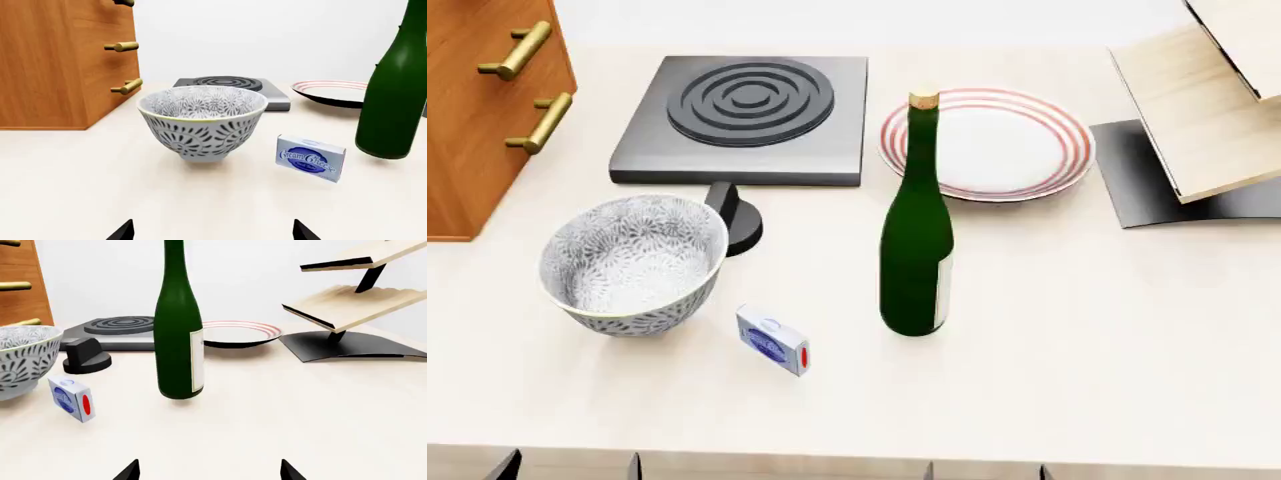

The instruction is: Put the bowl on the top of the cabinet.

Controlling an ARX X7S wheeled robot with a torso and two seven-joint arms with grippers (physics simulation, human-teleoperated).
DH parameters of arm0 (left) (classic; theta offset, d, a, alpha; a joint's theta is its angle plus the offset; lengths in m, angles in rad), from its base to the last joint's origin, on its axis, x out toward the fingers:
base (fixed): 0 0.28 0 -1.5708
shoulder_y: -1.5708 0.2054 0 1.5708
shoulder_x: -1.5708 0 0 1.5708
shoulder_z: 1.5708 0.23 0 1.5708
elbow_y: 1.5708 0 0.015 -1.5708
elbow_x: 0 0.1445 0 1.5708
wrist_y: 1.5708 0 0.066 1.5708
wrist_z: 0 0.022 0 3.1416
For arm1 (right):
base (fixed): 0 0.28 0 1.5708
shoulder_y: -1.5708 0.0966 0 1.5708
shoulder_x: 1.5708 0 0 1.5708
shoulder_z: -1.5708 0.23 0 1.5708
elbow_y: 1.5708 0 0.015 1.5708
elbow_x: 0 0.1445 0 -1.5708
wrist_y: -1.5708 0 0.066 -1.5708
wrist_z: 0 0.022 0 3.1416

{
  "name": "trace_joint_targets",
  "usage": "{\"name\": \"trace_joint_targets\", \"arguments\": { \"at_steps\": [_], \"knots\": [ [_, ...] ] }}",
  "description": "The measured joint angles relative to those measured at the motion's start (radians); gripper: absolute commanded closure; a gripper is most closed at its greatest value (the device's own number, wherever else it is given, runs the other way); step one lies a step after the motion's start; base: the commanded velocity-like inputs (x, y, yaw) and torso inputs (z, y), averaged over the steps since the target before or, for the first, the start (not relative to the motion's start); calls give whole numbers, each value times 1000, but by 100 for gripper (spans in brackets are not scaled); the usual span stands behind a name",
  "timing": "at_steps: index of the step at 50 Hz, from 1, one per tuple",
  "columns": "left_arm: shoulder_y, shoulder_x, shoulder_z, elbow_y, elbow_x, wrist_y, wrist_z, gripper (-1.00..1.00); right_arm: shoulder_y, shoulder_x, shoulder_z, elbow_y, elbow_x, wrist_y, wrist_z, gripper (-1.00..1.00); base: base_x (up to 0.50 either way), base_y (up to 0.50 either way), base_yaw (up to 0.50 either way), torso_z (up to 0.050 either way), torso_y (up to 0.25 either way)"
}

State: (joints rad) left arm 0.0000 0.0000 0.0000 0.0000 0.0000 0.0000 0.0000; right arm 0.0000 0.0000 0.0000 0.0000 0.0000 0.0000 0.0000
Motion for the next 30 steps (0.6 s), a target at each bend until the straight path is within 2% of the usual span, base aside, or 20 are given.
{"name": "trace_joint_targets", "arguments": {
  "at_steps": [10, 30],
  "knots": [
    [2, -22, 24, 44, -19, -23, -31, -100, -6, 30, -38, -48, 13, 33, 40, -100, 0, 0, 0, 0, 0],
    [13, -74, 72, 299, -25, -150, -90, -100, -16, 98, -93, -419, 3, 242, 76, -100, 0, 0, 0, 0, 0]
  ]
}}
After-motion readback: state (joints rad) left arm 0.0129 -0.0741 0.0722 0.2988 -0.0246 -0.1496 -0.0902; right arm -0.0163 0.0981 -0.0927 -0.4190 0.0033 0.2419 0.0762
